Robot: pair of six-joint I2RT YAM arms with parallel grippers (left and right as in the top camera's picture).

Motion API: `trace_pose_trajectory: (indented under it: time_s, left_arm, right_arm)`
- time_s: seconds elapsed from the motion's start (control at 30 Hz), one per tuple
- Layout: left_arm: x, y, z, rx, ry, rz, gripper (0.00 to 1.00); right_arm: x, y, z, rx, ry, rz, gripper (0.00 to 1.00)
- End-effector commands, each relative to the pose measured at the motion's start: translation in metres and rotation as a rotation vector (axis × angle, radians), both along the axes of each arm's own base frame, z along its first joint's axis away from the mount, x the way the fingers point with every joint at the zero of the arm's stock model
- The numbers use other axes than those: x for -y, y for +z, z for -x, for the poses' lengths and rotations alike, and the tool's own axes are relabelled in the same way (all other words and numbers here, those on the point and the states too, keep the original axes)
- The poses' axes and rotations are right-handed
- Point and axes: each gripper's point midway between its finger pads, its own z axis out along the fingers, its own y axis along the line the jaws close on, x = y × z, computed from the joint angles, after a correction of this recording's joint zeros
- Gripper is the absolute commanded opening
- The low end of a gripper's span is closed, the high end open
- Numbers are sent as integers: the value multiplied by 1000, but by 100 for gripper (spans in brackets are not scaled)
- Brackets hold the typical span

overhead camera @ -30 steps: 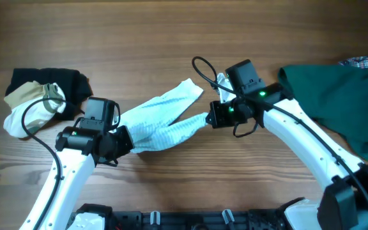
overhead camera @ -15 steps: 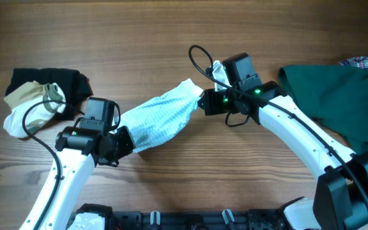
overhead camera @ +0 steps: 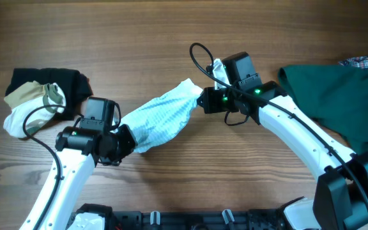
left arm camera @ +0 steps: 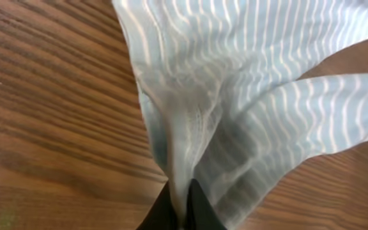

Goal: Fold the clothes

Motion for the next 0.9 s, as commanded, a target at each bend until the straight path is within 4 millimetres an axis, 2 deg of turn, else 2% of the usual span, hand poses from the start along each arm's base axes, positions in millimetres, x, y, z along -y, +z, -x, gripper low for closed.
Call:
trace_pose_trajectory:
  time_s: [0.0, 0.2, 0.33, 0.43, 0.57, 0.73, 0.87]
  left_arm:
    - [5, 8, -8, 10, 83, 51, 4]
    - [22, 14, -6, -11, 77, 155, 11]
    - [11, 13, -13, 17, 108, 118, 14]
    - [2, 14, -20, 37, 147, 114, 25]
    - [4, 14, -17, 21, 143, 124, 32]
    - [5, 13, -12, 0, 134, 128, 26]
    - [14, 12, -5, -18, 95, 132, 34]
  right_arm:
    - [-8, 3, -6, 1, 4, -25, 7]
    - [-8, 4, -7, 7, 2, -29, 7]
    - [-12, 9, -14, 57, 26, -42, 7]
    - [-13, 12, -17, 82, 36, -44, 7]
    - [-13, 11, -17, 83, 34, -42, 7]
    - [-13, 11, -17, 81, 34, -41, 7]
    - [-11, 9, -15, 73, 32, -33, 7]
